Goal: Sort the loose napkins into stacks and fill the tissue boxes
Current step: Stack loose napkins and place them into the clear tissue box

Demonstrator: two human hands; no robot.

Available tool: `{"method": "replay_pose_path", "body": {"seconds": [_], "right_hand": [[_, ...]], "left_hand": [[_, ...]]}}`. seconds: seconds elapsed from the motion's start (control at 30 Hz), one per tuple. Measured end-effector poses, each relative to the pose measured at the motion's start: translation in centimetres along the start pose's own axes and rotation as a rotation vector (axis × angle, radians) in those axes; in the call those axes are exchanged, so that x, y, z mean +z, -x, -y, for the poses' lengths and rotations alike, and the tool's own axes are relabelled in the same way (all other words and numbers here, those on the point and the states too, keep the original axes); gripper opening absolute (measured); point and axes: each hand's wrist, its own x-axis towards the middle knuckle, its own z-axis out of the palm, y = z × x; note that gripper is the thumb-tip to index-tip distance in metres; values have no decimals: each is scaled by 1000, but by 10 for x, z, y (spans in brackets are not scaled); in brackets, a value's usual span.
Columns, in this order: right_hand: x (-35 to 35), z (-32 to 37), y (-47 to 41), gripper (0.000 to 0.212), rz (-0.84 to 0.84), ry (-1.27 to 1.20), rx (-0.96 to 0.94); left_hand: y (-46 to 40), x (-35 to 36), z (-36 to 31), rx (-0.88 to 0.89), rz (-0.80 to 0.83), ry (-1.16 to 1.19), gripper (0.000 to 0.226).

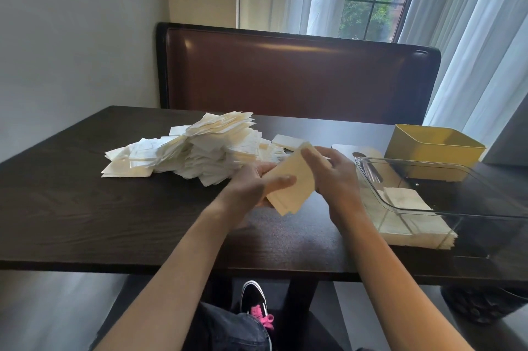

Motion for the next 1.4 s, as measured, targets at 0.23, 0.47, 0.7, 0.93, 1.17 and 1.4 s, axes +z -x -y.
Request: {"method": "replay_pose_path", "body": {"seconds": [0.23, 0.47, 0.7, 0.93, 1.17, 1.4], "right_hand": [[10, 0, 0, 26, 143, 5, 24], [-2, -27, -25, 26, 154, 497, 66], [15, -39, -26, 42, 375, 803, 12], [12, -34, -16, 28, 388, 734, 48], [-3, -9, 2, 32, 118, -112, 166], [4, 24, 8, 23, 168, -429, 139]], "left_hand": [[-1, 1, 2, -155, 144, 71, 39], [-6, -24, 15, -148, -122, 612, 29], [-8, -25, 23, -178, -248, 740, 24], [-8, -25, 30, -211, -291, 756, 26], [-9, -22, 31, -205, -337, 658, 35], [-2, -2, 21, -182, -241, 665, 42]]}}
